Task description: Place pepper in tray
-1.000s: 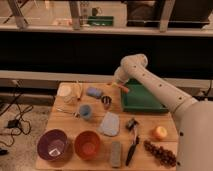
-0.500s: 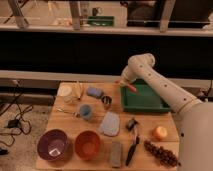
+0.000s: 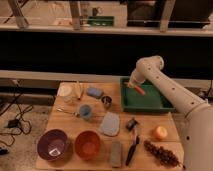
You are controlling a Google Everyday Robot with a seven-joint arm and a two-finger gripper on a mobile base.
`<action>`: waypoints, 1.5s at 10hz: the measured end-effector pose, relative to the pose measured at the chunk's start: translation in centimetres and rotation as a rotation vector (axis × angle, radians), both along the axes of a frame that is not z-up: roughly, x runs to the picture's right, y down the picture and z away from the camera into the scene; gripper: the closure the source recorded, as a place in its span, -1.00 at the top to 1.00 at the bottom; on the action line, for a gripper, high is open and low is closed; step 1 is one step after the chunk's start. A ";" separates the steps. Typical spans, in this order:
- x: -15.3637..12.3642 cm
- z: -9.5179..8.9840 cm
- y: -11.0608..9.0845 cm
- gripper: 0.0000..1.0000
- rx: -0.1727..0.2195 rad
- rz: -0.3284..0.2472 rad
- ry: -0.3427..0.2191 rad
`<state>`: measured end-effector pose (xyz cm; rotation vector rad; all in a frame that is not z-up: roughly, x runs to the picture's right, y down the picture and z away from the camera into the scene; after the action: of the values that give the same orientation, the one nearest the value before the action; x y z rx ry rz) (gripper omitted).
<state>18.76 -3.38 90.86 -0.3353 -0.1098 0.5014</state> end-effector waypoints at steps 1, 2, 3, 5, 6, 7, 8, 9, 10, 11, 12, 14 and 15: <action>0.8 0.3 0.3 -1.00 -0.004 0.018 0.011; 1.0 0.5 0.4 -1.00 -0.006 0.031 0.016; 1.1 0.6 0.4 -1.00 -0.005 0.038 0.018; 1.2 0.6 0.4 -0.87 -0.005 0.040 0.020; 1.3 0.6 0.4 -0.63 -0.005 0.040 0.020; 1.2 0.6 0.4 -0.47 -0.005 0.040 0.020; 1.2 0.6 0.4 -0.26 -0.005 0.040 0.019; 1.1 0.6 0.4 -0.02 -0.005 0.039 0.019; 1.1 0.6 0.4 0.18 -0.005 0.039 0.019; 1.1 0.6 0.4 0.38 -0.005 0.039 0.019; 1.1 0.6 0.4 0.51 -0.005 0.039 0.019; 1.1 0.7 0.5 0.60 -0.006 0.039 0.019; 1.1 0.7 0.5 0.60 -0.007 0.040 0.019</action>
<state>19.89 -2.89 91.57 -0.3355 -0.0967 0.5440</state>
